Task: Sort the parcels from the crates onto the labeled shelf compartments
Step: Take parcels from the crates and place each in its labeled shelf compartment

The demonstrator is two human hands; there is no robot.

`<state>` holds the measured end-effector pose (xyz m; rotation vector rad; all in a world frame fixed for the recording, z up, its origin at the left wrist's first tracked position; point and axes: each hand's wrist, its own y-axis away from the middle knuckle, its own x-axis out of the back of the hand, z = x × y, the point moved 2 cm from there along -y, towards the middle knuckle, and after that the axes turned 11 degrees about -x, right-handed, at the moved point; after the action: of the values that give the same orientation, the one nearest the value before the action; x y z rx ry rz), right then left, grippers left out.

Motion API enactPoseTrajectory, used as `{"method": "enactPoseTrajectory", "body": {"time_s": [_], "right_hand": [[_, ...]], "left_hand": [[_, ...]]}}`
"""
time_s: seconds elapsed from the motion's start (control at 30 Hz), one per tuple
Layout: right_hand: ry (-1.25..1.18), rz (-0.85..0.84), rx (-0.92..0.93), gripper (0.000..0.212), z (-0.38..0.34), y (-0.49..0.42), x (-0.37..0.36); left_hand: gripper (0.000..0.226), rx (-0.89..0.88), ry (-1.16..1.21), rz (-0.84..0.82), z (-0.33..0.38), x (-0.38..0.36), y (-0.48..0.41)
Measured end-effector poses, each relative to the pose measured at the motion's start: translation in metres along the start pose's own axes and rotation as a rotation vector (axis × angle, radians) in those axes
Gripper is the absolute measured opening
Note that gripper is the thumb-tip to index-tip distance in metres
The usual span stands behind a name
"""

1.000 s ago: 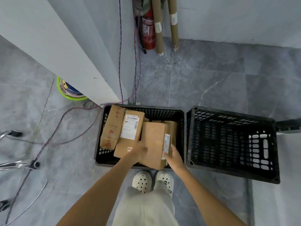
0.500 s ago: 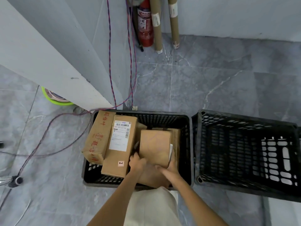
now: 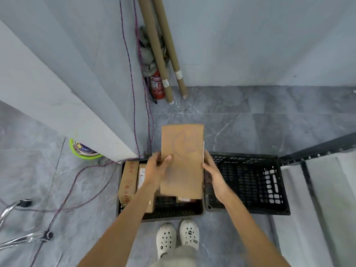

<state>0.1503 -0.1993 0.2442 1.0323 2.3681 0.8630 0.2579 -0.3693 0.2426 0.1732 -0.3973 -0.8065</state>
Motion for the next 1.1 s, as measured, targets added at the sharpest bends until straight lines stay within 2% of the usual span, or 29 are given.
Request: {"method": "enactPoseTrajectory", "body": {"time_s": [0.07,0.17,0.37,0.47,0.53,0.63,0.87,0.97,1.1], "right_hand": [[0.015,0.014,0.123,0.053,-0.057,0.042,-0.004],[-0.040,0.121,0.311,0.046,-0.128,0.107,-0.008],[-0.115,0.281,0.639,0.060,-0.217,0.225,-0.008],[-0.143,0.297,0.739,0.061,-0.239,0.283,-0.002],[-0.112,0.328,0.809,0.063,-0.247,0.320,0.007],[-0.115,0.428,0.904,0.056,-0.252,0.375,0.026],[-0.099,0.677,0.997,0.046,-0.223,0.492,0.079],[-0.140,0.772,1.001,0.045,-0.196,0.537,0.100],[-0.196,0.876,0.999,0.045,-0.156,0.591,0.123]], "left_hand": [[0.034,-0.066,0.001,0.006,0.061,0.018,0.003],[0.031,-0.154,0.064,-0.015,0.149,0.040,0.014],[0.051,-0.310,0.154,-0.100,0.297,0.052,0.044],[0.051,-0.310,0.236,-0.119,0.349,0.039,0.060],[0.043,-0.369,0.285,-0.146,0.377,0.023,0.077],[0.040,-0.490,0.320,-0.232,0.410,-0.007,0.113],[0.041,-0.564,0.324,-0.476,0.459,-0.082,0.223],[0.058,-0.652,0.260,-0.716,0.474,-0.109,0.279],[0.114,-0.737,0.194,-1.011,0.479,-0.136,0.342]]}}
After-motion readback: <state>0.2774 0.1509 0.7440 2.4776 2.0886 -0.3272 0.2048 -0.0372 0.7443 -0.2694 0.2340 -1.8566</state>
